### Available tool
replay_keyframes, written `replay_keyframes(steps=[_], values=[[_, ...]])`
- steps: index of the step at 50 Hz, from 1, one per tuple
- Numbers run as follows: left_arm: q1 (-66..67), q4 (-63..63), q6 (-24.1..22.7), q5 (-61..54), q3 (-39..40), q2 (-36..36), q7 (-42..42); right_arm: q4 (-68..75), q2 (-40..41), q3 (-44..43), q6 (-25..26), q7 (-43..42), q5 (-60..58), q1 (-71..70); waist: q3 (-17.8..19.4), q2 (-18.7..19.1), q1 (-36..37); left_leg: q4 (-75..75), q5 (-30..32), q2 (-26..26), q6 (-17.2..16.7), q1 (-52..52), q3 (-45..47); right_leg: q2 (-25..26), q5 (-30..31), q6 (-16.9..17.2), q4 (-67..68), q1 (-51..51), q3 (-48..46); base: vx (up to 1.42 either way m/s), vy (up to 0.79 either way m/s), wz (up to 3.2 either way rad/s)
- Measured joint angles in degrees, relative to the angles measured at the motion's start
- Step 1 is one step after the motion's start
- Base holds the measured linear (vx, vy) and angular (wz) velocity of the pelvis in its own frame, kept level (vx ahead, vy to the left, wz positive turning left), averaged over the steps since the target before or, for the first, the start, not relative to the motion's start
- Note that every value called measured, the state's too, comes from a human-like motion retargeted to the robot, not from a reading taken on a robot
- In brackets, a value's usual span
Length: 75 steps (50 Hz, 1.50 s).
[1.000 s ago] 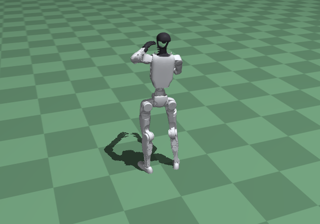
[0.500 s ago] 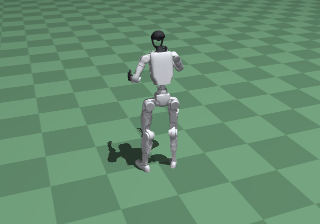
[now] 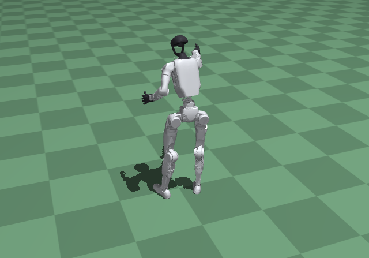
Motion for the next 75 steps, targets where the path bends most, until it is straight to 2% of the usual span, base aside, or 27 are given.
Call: replay_keyframes(steps=[13, 20, 24, 30, 35, 40, 47, 53, 60, 75], values=[[1.5, -2.3, -0.2, 0.9, 0.5, -1.7, -0.5, 1.4, -0.8, 1.0, 0.1, 2.1, -1.4, 1.5, 0.4, 1.3, 0.5, -0.1, 0.6, 0.0, -0.2, -0.7, -0.5, 0.1, 0.2, 0.0, -0.6, -0.1, -0.6, 0.00, 0.00, 0.00], [-0.1, -1.9, -1.2, 1.8, -0.2, -1.2, -0.2, -4.7, -0.2, -1.0, -3.3, 1.2, -2.7, 6.7, -0.3, 1.8, -0.4, -0.1, 0.5, -0.4, 0.1, -0.5, -0.9, -0.4, -0.1, 0.0, -0.5, 0.3, -1.0, 0.00, 0.00, 0.00], [-1.7, -1.2, -2.4, 2.3, -0.1, -1.0, 0.7, -16.6, 0.0, -3.9, -7.0, -2.0, -6.0, 14.8, -0.8, 1.8, -1.4, 0.0, 0.3, -0.8, 0.4, -0.2, -1.3, -0.7, -0.5, 0.0, -0.2, 0.7, -1.5, 0.00, 0.00, 0.00], [-2.4, -2.0, -4.3, 3.2, 0.8, 0.4, 2.9, -41.9, -0.5, -8.5, -12.3, -6.3, -13.7, 32.9, -2.3, 1.3, -3.3, 0.0, -0.3, -1.3, 1.0, 0.6, -1.8, -1.4, -1.2, 0.0, 0.2, 1.6, -2.0, 0.01, 0.03, 0.03], [-2.2, -3.9, -5.3, 3.2, 2.0, 2.5, 4.3, -62.8, -1.4, -12.3, -15.3, -4.6, -16.9, 48.8, -3.8, 0.4, -5.2, 0.0, -1.1, -2.0, 1.5, 1.4, -2.0, -2.2, -1.8, 0.0, 0.6, 2.5, -2.3, 0.04, 0.08, 0.05], [-2.6, -5.1, -5.4, 2.5, 2.7, 3.7, 5.6, -78.6, -0.4, -14.2, -17.5, -1.7, -15.3, 63.0, -5.6, -0.6, -7.4, 0.5, -2.1, -2.9, 1.9, 2.4, -2.1, -3.3, -2.5, 0.0, 0.9, 3.6, -2.3, 0.05, 0.10, 0.02], [-4.5, -5.8, -6.0, 3.8, 1.5, 2.9, 6.1, -92.7, 6.5, -17.8, -19.8, 1.7, -14.5, 81.3, -7.4, -1.8, -10.4, 1.9, -3.9, -4.3, 2.3, 3.6, -2.0, -5.1, -3.5, 0.0, 1.5, 5.3, -2.2, 0.04, 0.10, 0.00], [-5.5, -6.4, -7.3, 6.3, -1.3, 1.6, 6.4, -96.9, 14.8, -20.1, -21.2, 2.0, -17.3, 91.6, -8.5, -2.3, -12.4, 2.8, -5.3, -5.4, 2.6, 4.8, -1.5, -6.5, -4.1, 0.0, 2.0, 6.4, -1.7, 0.03, 0.10, -0.07], [-7.8, -5.7, -8.6, 6.2, -5.0, -0.1, 6.2, -96.3, 21.7, -19.1, -21.8, 0.1, -18.6, 95.3, -10.2, -2.6, -13.4, 3.5, -6.5, -5.8, 2.9, 6.0, -0.1, -7.0, -4.3, -0.4, 2.3, 7.0, -0.2, 0.02, 0.06, -0.19], [-10.1, 2.3, -10.8, 6.5, -8.4, -1.0, 3.3, -92.6, 25.9, -15.8, -23.4, -2.8, -21.2, 92.0, -12.1, -3.9, -12.6, 4.4, -8.4, -6.3, 3.7, 8.8, 2.7, -7.6, -4.7, -0.4, 3.1, 8.0, 2.7, 0.01, 0.02, -0.13]])
